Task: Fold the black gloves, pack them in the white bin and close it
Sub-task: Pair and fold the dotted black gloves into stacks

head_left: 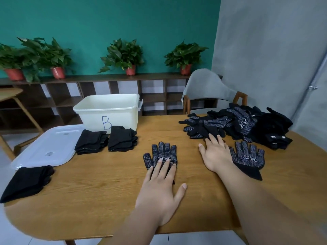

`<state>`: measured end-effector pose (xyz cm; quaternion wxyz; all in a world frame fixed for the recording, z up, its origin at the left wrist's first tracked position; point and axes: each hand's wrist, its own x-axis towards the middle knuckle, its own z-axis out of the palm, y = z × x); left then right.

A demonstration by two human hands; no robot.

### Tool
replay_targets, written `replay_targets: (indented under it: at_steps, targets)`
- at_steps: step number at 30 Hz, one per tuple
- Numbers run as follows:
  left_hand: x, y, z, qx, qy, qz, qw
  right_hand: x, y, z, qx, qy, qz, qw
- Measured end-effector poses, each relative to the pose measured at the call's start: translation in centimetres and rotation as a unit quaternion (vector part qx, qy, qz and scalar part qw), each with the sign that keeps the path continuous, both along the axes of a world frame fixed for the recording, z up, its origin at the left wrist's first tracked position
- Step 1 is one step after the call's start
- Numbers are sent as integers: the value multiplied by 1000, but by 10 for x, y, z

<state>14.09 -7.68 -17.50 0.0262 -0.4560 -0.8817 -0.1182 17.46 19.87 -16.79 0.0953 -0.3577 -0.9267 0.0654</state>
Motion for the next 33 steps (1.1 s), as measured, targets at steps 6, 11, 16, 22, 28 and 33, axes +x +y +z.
replay_targets:
  at_steps: [6, 11, 16, 22, 28, 33]
  targets:
    - [-1, 0, 1, 16, 3, 1, 1000, 8, -9, -10, 158, 197, 43, 967]
    - [1, -3, 2, 52, 24, 22, 998, 28, -37, -8, 135, 223, 144, 955]
    - [3, -5, 2, 73, 24, 32, 997, 50, -69, -7, 54, 199, 182, 962]
    - [5, -7, 1, 81, 18, 41, 996, 60, -80, -13, 86, 176, 102, 975]
    - [7, -8, 5, 85, 22, 45, 995, 54, -102, 32, 42, 188, 121, 974]
    - [7, -10, 4, 91, 29, 56, 994, 39, -99, 102, -271, 379, 78, 881]
